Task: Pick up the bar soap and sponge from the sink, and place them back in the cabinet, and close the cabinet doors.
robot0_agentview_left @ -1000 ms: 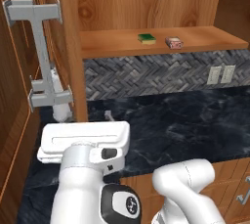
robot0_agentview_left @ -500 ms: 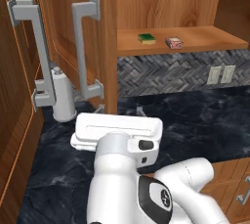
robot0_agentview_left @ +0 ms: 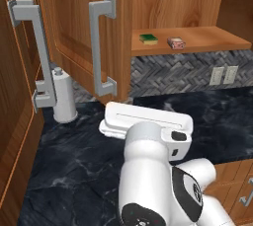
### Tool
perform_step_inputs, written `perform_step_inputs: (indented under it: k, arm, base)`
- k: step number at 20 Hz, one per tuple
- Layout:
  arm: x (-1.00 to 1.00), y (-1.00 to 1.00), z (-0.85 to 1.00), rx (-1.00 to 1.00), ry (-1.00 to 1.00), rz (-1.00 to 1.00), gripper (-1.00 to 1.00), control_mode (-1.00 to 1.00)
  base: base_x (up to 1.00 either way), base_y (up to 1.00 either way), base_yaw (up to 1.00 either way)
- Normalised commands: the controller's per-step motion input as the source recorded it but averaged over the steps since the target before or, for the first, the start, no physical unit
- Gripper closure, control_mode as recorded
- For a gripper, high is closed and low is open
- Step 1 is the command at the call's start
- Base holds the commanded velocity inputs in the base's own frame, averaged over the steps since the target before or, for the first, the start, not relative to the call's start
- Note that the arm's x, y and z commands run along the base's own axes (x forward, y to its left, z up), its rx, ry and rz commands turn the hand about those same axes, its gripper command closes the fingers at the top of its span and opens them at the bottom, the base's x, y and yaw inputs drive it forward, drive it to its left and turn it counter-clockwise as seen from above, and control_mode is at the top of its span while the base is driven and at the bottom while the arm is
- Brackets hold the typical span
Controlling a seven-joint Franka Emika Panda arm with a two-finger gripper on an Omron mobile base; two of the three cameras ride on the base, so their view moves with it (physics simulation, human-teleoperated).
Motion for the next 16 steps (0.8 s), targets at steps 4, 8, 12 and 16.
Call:
perform_step_inputs:
  k: [4, 8, 12, 16]
  arm:
    - [0.04, -0.52, 0.0, 0.01, 0.0, 0.0, -1.0, -1.0]
    - [0.03, -0.49, -0.02, 0.0, 0.0, 0.0, -1.0, -1.0]
    - [0.1, -0.37, -0.14, 0.0, 0.0, 0.0, -1.0, -1.0]
    - [-0.16, -0.13, -0.17, 0.0, 0.0, 0.0, -1.0, -1.0]
  base:
    - [0.0, 0.0, 0.0]
    - [0.0, 0.0, 0.0]
    - [0.0, 0.0, 0.0]
    - [0.0, 0.0, 0.0]
